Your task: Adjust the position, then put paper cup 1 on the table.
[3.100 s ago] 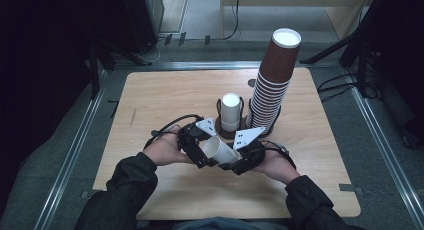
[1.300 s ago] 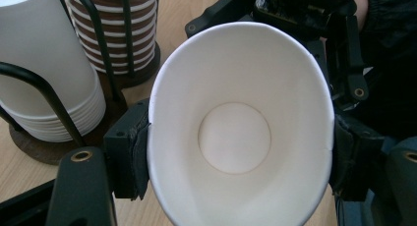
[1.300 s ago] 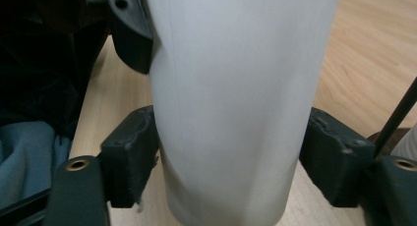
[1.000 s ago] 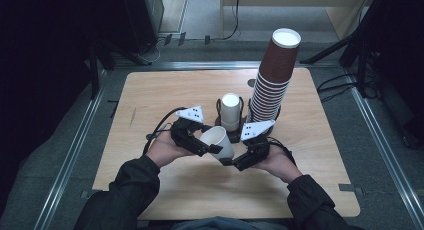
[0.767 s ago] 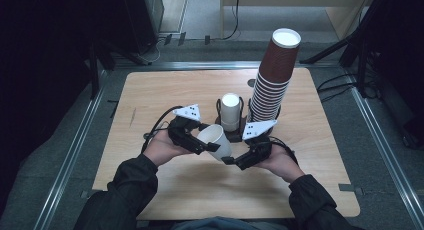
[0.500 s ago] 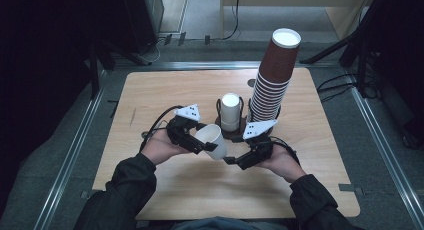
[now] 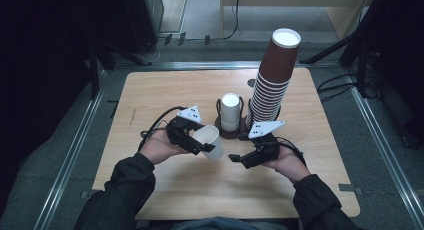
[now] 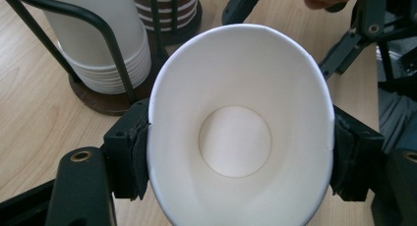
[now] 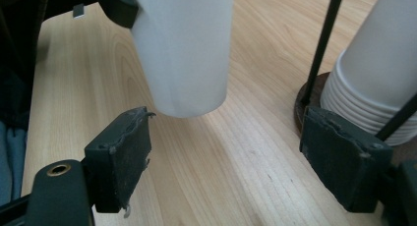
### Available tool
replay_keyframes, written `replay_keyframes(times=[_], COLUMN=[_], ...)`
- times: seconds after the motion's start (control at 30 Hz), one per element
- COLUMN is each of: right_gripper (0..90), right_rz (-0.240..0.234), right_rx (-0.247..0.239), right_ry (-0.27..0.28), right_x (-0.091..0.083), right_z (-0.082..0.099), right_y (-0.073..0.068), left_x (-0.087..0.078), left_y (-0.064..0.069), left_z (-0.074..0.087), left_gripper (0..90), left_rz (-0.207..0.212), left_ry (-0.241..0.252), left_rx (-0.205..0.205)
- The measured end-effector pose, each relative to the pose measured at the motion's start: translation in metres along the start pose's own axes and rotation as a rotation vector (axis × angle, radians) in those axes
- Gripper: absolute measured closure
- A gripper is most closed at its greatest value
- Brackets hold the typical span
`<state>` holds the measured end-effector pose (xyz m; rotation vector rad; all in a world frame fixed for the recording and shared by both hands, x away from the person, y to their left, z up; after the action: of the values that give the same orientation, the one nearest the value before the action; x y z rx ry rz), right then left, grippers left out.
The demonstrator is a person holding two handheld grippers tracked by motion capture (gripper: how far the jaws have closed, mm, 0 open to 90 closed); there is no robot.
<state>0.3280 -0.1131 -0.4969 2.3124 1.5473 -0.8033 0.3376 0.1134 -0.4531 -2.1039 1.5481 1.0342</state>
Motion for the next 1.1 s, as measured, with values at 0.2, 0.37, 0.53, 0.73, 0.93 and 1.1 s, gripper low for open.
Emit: replay_keyframes(times=[0.2, 0.37, 0.53, 0.73, 0.93, 1.1], right_gripper=[18.1, 18.1, 18.1, 18.4, 18.4, 18.6], right_rz=[0.03, 0.052, 0.07, 0.071, 0.061, 0.059], right_rx=[0.026, 0.045, 0.052, 0.045, 0.027, 0.021], right_ry=[-0.012, -0.022, -0.01, -0.016, -0.023, -0.034], right_x=[-0.003, -0.005, -0.011, -0.012, -0.01, -0.007], right_z=[0.002, 0.003, 0.004, 0.006, 0.006, 0.006], right_y=[0.001, 0.002, 0.005, 0.007, 0.009, 0.012], left_x=[0.001, -0.001, -0.007, -0.012, -0.019, -0.026], left_y=[-0.002, -0.004, -0.014, -0.028, -0.04, -0.048], left_z=[0.002, 0.004, 0.011, 0.021, 0.034, 0.044], left_gripper=[25.7, 25.6, 25.6, 25.4, 24.9, 24.4], left_rz=[-0.018, -0.027, -0.039, -0.064, -0.101, -0.134], left_ry=[-0.026, -0.027, -0.033, -0.034, -0.042, -0.048], left_rx=[0.005, -0.004, -0.028, -0.072, -0.118, -0.157])
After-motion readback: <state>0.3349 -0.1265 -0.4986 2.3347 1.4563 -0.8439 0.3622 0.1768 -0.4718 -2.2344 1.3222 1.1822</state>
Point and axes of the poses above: each handheld gripper's, and its own axes: x roughly forward along the jaws, z roughly out of its underside, y roughly to its right, the point moved 3 cm from there along x, roughly forward along the jaws, and after that the axes turned 3 degrees about z, right-handed, at the moved point
